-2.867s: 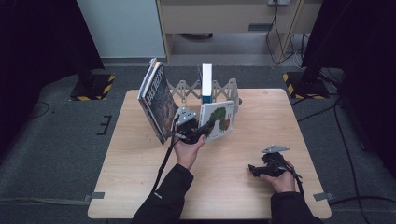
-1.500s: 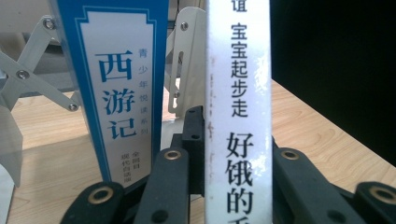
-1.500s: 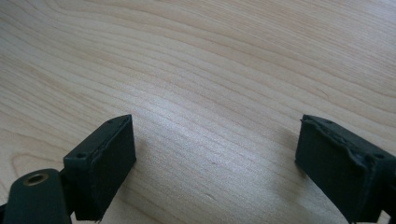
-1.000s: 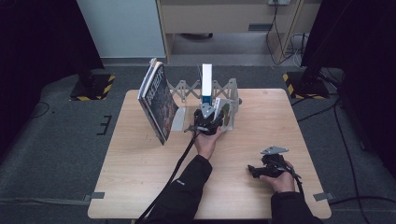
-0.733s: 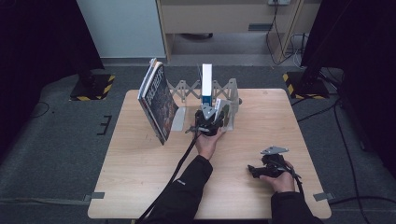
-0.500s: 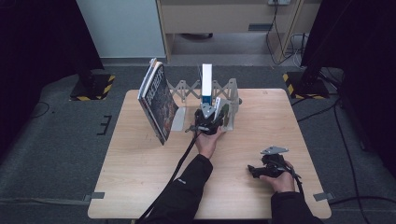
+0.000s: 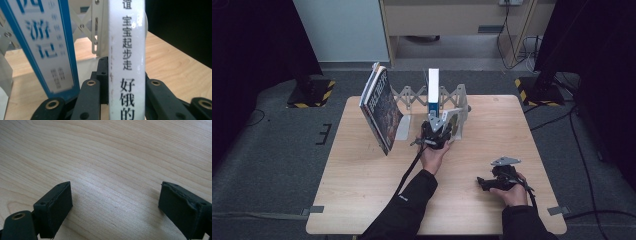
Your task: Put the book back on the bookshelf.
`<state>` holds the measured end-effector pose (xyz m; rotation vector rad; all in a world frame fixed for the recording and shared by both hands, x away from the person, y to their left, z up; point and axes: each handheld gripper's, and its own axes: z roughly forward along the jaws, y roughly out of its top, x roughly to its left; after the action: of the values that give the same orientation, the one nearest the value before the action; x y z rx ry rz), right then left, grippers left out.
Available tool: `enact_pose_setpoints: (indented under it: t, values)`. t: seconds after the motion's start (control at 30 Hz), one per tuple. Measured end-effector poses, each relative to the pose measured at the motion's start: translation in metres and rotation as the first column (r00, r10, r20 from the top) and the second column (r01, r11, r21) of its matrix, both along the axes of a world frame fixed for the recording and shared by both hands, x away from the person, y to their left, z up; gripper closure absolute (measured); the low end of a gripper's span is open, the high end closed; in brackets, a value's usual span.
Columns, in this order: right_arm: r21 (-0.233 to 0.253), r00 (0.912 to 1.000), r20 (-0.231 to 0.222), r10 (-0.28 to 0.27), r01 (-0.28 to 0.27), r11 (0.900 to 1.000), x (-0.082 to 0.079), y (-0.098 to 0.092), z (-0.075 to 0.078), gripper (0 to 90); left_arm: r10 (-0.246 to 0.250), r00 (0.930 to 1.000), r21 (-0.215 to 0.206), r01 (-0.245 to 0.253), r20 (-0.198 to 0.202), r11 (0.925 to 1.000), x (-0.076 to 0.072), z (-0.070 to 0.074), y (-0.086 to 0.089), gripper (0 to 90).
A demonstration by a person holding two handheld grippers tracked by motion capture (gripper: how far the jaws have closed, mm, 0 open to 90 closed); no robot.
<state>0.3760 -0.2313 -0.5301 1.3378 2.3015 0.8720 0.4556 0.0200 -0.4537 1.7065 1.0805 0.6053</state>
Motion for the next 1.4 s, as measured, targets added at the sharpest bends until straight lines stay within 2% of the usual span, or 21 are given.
enact_pose_setpoints:
  t: [0.2,0.5,0.67,0.9,1.0,1.13,1.3,1.4]
  values:
    - [0.001,1.0000,-0.001,-0.001,0.001,1.000,-0.001,0.001,0.000,11.5,-0.015,0.9989,0.043,0.017,-0.044,0.9989,-0.012,-0.013,-0.001,73.4]
    - [0.005,1.0000,-0.001,-0.004,0.004,1.000,-0.001,0.001,0.000,10.9,-0.043,0.9939,0.063,0.050,-0.102,0.9967,-0.022,-0.042,0.006,73.3]
    - [0.005,1.0000,-0.001,-0.006,0.006,1.000,-0.001,0.002,0.000,10.7,-0.052,0.9914,0.066,0.060,-0.120,0.9960,-0.025,-0.051,0.008,73.2]
    - [0.005,1.0000,0.000,-0.004,0.004,1.000,-0.001,0.001,0.000,10.7,-0.083,0.9919,0.067,0.090,-0.096,0.9937,-0.029,-0.057,0.008,71.8]
    - [0.006,1.0000,0.000,-0.005,0.005,1.000,-0.001,0.001,0.000,10.7,-0.100,0.9918,0.055,0.105,-0.079,0.9930,-0.033,-0.055,0.009,67.4]
    - [0.006,1.0000,0.000,-0.005,0.005,1.000,-0.001,0.002,0.000,10.7,-0.111,0.9918,0.061,0.115,-0.063,0.9915,-0.045,-0.052,0.016,62.5]
    - [0.005,1.0000,0.002,-0.003,0.003,1.000,-0.001,0.002,-0.001,10.7,-0.122,0.9914,0.040,0.124,-0.047,0.9915,-0.055,-0.048,0.027,65.0]
    - [0.002,1.0000,0.005,0.000,0.000,1.000,-0.001,0.002,-0.001,10.7,-0.131,0.9903,0.043,0.133,-0.046,0.9902,-0.057,-0.046,0.029,67.1]
